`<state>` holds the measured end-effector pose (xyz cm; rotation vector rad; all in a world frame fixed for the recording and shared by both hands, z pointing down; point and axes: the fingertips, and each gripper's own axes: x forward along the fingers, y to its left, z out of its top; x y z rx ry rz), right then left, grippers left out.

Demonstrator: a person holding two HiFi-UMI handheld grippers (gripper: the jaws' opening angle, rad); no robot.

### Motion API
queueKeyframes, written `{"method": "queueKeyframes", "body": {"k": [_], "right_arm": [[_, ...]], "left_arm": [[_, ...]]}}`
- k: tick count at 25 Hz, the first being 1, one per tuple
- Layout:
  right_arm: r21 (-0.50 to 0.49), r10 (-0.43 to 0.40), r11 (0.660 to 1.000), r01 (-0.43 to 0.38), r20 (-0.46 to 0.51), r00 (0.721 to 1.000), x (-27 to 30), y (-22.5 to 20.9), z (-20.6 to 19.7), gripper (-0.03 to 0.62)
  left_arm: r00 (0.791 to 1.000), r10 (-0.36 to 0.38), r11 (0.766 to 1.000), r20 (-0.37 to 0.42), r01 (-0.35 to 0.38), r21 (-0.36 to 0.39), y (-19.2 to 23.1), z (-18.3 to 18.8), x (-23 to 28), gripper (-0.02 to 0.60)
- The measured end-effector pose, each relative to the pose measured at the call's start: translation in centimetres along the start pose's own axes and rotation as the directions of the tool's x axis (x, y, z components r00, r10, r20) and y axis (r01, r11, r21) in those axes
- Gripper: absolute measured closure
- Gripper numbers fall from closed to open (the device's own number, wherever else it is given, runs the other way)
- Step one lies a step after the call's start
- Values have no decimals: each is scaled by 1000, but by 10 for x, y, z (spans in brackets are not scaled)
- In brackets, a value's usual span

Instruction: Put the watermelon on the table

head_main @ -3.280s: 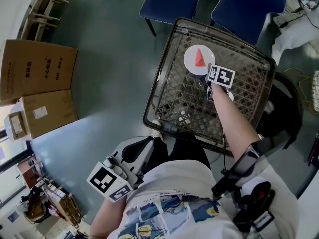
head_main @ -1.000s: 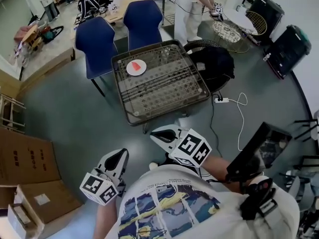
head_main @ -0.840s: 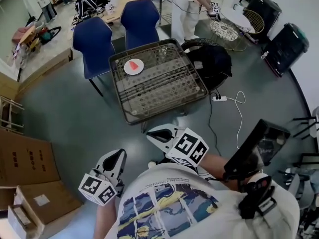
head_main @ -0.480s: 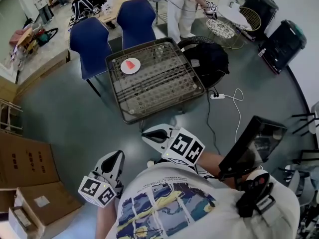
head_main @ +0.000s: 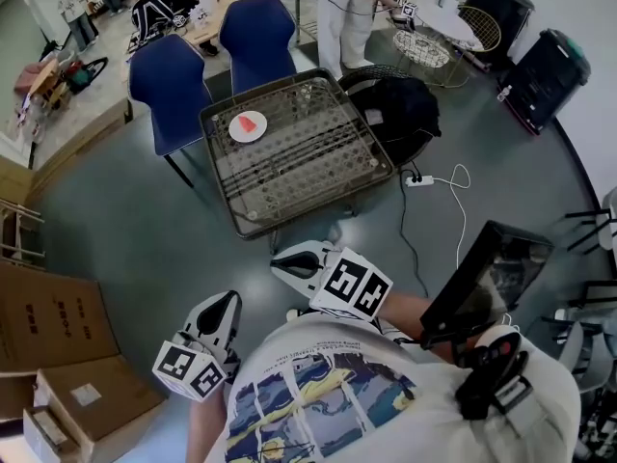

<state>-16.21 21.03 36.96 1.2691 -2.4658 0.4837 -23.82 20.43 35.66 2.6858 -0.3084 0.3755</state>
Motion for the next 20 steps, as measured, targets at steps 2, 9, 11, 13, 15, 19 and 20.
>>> {"method": "queueKeyframes", "body": {"k": [2, 9, 11, 13, 15, 19, 20], "right_arm": [[0, -1, 1000, 1, 2, 1000, 0, 0, 1, 585], [-4, -5, 1000, 5, -15, 1000, 1, 1, 1, 585], [-4, -2, 1000, 2, -20, 1000, 1, 1, 0, 585], [-5, 3, 1000, -3, -24, 1000, 1, 2, 1, 585], [-8, 8, 1000, -8, -25, 1000, 2, 3, 1, 586], [-12, 12, 1000, -13, -28, 1000, 0, 6, -3, 585], [-13, 14, 1000, -14, -30, 999, -1, 8, -4, 586]], "left_arm": [[1000, -3, 1000, 1, 3, -1, 0, 0, 0, 574], [1000, -9, 1000, 0, 9, -1, 0, 1, -1, 574], [1000, -11, 1000, -1, 11, 0, 0, 1, 0, 574], [1000, -13, 1000, 1, 13, 3, 0, 1, -1, 574], [1000, -8, 1000, -1, 8, -1, 0, 0, -1, 574], [1000, -4, 1000, 0, 4, 1, -4, -5, -4, 574], [1000, -2, 1000, -2, 2, -1, -6, -6, -5, 574]]}}
